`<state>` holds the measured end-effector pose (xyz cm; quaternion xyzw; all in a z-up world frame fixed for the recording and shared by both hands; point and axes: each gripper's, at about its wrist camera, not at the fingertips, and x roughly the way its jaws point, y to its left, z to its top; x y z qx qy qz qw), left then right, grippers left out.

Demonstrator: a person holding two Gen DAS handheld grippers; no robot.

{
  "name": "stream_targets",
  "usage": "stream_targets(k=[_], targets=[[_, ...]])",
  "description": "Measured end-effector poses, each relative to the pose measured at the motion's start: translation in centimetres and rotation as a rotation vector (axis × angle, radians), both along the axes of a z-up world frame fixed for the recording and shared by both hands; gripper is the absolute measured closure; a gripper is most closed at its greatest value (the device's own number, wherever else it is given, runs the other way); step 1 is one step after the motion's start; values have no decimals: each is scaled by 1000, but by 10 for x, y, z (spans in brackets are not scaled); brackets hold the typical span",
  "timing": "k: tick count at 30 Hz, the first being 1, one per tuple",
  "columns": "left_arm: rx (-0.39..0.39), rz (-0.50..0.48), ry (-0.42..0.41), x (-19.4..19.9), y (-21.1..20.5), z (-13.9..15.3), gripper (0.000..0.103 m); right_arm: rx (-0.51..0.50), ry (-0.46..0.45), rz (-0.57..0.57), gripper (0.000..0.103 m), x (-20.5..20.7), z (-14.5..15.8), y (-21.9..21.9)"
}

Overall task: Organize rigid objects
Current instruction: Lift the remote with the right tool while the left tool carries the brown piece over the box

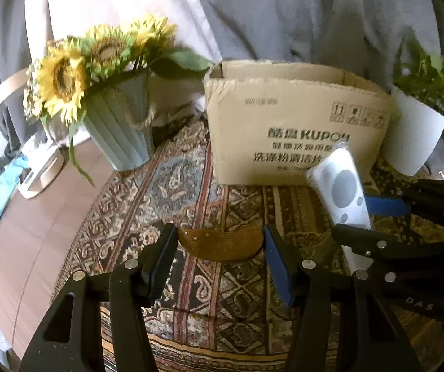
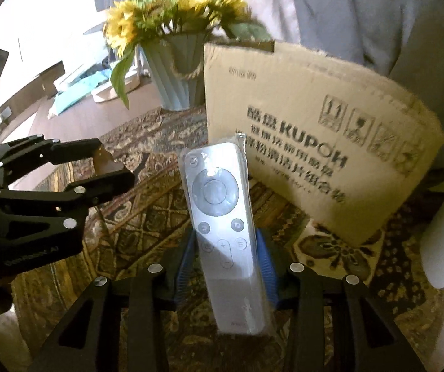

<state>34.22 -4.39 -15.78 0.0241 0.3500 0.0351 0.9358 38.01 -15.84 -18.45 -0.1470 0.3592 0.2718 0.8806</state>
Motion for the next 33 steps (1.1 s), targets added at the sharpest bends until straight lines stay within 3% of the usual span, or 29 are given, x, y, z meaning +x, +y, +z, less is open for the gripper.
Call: stream_targets(k=[19,33], targets=[[25,-48,-109,-17,-9,34,47,75,-117,-65,67,-31,43,-17],[23,-100,-213,-4,-13,74,47,130,-224,-106,68,-32,82,-24]])
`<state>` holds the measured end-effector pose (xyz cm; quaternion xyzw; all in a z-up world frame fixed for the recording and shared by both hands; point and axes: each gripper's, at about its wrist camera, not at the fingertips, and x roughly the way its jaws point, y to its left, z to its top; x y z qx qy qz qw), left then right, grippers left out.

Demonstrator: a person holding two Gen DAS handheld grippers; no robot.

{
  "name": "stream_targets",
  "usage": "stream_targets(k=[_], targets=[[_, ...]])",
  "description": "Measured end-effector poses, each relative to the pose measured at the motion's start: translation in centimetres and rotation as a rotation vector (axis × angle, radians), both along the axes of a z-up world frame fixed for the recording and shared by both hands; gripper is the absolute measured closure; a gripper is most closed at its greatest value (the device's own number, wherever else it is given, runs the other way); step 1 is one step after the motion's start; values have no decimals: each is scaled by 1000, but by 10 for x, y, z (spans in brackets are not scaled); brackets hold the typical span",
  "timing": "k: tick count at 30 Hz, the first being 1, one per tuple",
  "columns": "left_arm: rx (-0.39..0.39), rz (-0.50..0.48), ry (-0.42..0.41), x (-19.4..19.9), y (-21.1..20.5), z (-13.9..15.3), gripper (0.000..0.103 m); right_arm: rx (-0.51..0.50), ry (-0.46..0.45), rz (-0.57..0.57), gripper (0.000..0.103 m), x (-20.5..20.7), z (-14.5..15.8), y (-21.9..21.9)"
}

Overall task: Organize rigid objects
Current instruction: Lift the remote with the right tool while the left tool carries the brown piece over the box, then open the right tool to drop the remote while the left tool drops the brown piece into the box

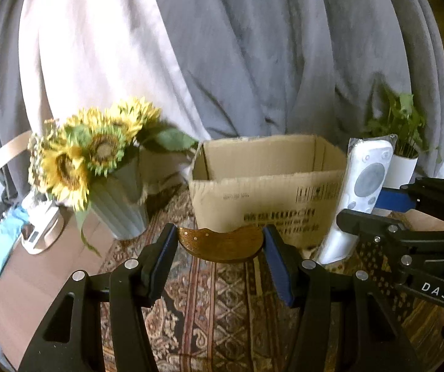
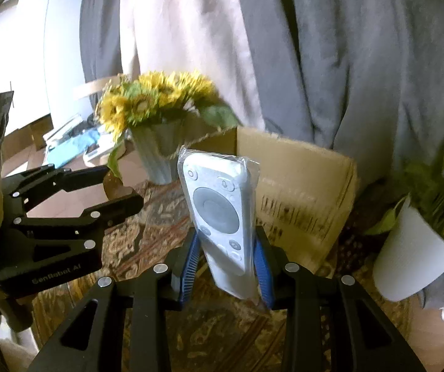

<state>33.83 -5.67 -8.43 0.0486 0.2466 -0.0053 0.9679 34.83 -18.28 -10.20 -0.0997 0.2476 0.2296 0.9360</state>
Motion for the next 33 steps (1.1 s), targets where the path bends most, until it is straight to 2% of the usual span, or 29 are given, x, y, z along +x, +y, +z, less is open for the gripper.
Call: stream_targets(k=[18,29,33], targets=[[24,-73,-114,29,-5,49,47,23,-157,-36,68,13,57,-4],[31,-92,-157,70,-1,76,47,39,-223,-67,69,38,84,-11],[14,-102,-145,88,0,78,47,28,-242,-73,76,51,90,-12]])
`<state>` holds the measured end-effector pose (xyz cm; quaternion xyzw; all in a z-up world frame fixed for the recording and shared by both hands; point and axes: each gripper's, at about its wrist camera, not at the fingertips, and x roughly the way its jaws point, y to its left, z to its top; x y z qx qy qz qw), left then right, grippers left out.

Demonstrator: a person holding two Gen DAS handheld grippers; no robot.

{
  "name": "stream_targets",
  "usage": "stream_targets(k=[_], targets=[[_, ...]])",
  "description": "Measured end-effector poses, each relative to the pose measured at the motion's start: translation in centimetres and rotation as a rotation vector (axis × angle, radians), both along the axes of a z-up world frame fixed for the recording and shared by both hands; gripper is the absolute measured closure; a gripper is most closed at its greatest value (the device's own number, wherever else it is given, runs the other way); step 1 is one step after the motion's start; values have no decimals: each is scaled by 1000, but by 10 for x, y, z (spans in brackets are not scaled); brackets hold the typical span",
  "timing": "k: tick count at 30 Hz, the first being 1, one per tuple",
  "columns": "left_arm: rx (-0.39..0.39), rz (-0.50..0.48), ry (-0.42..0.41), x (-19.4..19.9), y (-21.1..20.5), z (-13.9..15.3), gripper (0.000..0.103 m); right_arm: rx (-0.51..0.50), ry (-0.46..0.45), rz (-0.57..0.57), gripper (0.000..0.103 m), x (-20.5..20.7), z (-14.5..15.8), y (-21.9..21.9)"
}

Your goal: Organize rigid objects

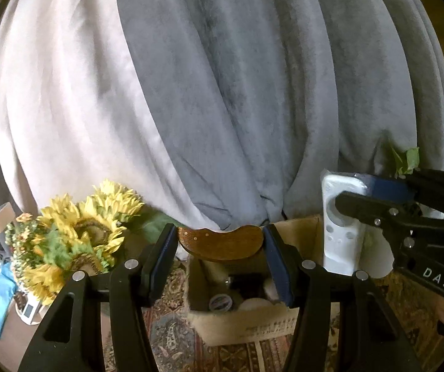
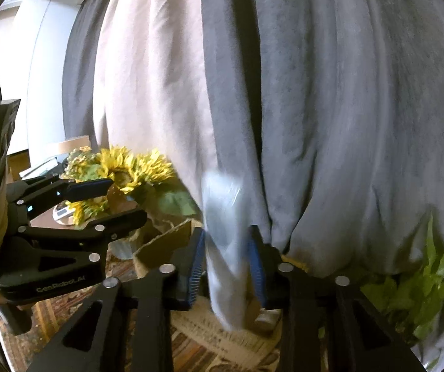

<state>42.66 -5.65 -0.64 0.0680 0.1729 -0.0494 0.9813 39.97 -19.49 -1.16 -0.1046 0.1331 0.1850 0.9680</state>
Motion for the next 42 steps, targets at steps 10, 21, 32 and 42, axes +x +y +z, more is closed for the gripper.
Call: stream_targets(k=[10,21,32,42], targets=[[-40,-55,181,72,-8,-25,47,-9,75,-16,82,52,-9,-5],[-56,-29,211,80,-7,-40,31,-31,110,-48,80,67,-20,-3],[-48,61,175,19,10,-25,25,-10,114,-73,79,33,-20,1],[-32,150,101,-56,11,-8,9,19,102,-91,77,-34,-13,5]])
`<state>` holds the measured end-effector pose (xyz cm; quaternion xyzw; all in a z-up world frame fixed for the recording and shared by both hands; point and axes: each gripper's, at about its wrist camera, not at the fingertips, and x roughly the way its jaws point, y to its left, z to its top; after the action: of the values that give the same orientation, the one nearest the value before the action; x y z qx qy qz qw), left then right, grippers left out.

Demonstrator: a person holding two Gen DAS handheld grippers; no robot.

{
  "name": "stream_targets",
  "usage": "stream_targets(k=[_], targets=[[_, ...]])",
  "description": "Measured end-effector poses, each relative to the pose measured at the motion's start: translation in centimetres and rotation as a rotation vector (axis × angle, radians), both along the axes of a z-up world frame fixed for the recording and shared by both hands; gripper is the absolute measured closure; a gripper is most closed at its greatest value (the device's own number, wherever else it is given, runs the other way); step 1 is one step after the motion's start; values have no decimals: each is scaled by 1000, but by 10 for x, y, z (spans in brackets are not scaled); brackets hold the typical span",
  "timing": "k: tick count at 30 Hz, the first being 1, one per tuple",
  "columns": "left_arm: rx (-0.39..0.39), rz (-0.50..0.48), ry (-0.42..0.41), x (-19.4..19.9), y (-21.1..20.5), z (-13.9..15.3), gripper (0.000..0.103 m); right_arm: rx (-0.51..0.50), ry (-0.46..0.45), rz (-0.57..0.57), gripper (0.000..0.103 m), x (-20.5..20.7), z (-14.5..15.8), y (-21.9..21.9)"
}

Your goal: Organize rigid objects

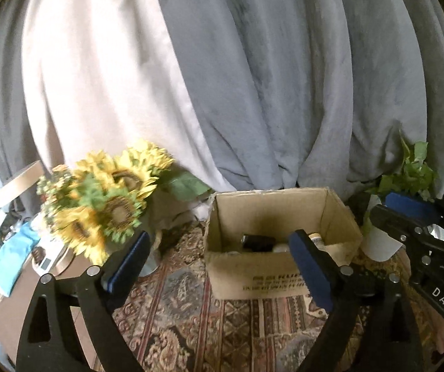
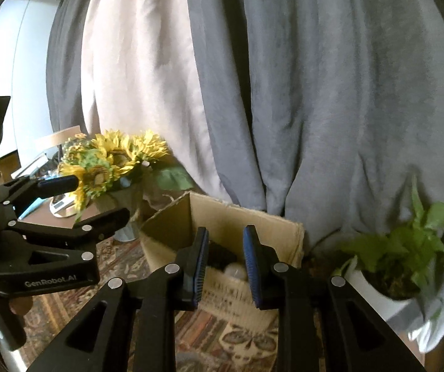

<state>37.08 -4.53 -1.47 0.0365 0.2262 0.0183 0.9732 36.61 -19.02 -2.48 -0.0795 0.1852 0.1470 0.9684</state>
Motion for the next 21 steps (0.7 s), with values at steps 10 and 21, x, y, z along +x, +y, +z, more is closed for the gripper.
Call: stream_targets(k=[10,21], targets=[[6,49,-54,-69,6,12,0,12,-35,-74,40,-65,10,-2],[48,-18,-107,-140,23,25,0,36,-87,-255,19,-145,21,11]])
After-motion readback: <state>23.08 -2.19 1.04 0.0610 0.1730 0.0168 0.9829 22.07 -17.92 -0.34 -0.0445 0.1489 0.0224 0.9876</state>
